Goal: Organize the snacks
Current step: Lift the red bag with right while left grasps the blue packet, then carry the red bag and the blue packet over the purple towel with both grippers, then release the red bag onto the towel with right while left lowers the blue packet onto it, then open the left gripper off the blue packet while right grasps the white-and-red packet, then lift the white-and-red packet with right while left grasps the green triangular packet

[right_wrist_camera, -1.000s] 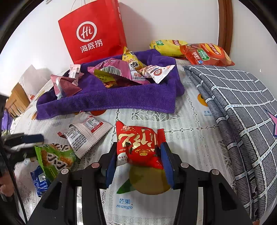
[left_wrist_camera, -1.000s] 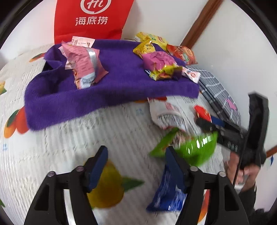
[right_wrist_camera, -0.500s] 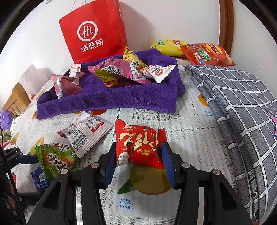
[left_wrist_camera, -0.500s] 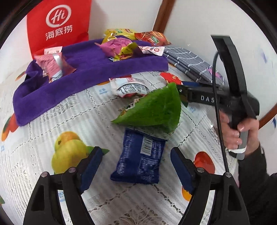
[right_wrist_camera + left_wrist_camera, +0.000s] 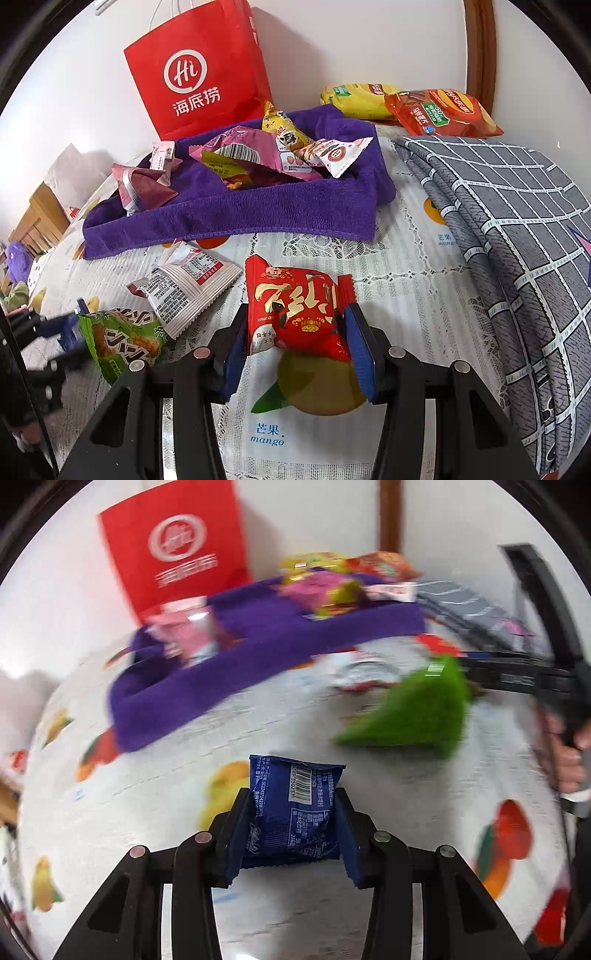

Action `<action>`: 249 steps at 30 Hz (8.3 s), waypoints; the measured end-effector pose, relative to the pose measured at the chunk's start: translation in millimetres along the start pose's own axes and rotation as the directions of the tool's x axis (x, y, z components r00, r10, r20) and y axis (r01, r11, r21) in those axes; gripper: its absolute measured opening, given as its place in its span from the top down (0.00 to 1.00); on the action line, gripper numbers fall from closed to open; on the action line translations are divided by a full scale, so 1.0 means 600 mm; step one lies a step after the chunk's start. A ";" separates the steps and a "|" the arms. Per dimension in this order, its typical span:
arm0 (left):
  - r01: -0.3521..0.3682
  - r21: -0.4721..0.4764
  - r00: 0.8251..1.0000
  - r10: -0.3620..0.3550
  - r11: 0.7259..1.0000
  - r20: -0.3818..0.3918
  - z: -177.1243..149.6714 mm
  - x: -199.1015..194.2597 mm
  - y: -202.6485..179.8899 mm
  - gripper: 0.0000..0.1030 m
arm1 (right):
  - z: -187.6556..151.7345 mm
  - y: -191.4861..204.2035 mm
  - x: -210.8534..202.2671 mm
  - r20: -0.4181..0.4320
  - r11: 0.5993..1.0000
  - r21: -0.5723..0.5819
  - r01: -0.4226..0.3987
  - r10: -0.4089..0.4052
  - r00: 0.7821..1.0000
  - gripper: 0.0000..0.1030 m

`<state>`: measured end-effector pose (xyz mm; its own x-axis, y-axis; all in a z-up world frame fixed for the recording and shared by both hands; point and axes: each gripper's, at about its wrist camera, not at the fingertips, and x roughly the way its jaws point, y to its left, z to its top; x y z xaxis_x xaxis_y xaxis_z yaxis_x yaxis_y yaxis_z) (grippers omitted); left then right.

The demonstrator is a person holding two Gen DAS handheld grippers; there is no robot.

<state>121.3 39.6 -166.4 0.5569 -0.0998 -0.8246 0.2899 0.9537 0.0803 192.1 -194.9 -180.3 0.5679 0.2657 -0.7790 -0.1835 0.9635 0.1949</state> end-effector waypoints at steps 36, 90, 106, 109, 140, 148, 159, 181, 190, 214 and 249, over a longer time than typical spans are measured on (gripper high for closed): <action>0.140 -0.269 0.984 -0.104 0.953 0.144 0.082 -0.061 0.103 0.60 | 0.130 0.084 -0.152 0.207 0.990 -0.091 -0.111 0.127 0.970 0.59; 0.140 -0.343 0.989 -0.118 0.929 0.084 0.303 0.068 0.140 0.59 | 0.247 0.023 0.095 0.079 0.993 0.028 -0.117 0.114 0.990 0.51; 0.110 -0.314 0.994 -0.111 0.943 0.015 0.299 0.092 0.123 0.59 | 0.249 0.016 0.090 0.103 0.986 0.063 -0.154 0.147 0.984 0.37; 0.116 -0.319 0.993 -0.121 0.941 0.004 0.299 0.097 0.124 0.59 | 0.250 0.021 0.085 0.116 0.985 0.053 -0.163 0.156 0.981 0.37; 0.160 -0.203 0.982 -0.177 0.966 -0.068 0.295 0.139 0.070 0.57 | 0.249 0.015 0.081 0.141 0.985 0.076 -0.154 0.142 0.980 0.37; 0.144 -0.178 0.979 -0.167 0.973 -0.121 0.292 0.157 0.059 0.57 | 0.250 0.012 0.079 0.146 0.985 0.080 -0.154 0.142 0.979 0.37; 0.205 -0.198 0.966 -0.231 0.959 -0.117 0.299 0.146 0.063 0.51 | 0.249 0.011 0.074 0.152 0.986 0.076 -0.149 0.136 0.979 0.37; 0.219 -0.261 0.972 -0.235 0.940 -0.029 0.316 0.071 0.115 0.46 | 0.104 0.110 0.001 -0.060 0.956 -0.159 -0.246 0.239 0.969 0.37; 0.237 -0.251 0.970 -0.241 0.939 0.015 0.319 0.035 0.120 0.43 | 0.080 0.094 0.023 -0.223 0.911 -0.217 -0.352 0.305 0.926 0.37; 0.258 -0.205 0.966 -0.259 0.944 0.020 0.320 0.017 0.100 0.43 | 0.044 0.155 0.070 -0.139 0.880 -0.439 -0.179 0.130 0.982 0.47; 0.284 -0.227 0.953 -0.300 0.931 -0.036 0.105 -0.017 0.002 0.25 | -0.052 -0.023 -0.044 0.032 0.999 0.045 -0.028 0.027 0.999 0.53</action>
<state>165.1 24.0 -122.6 0.4162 -0.3710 -0.8302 0.2513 0.9244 -0.2871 154.5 -216.2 -181.1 0.5880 0.2925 -0.7541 -0.1634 0.9561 0.2434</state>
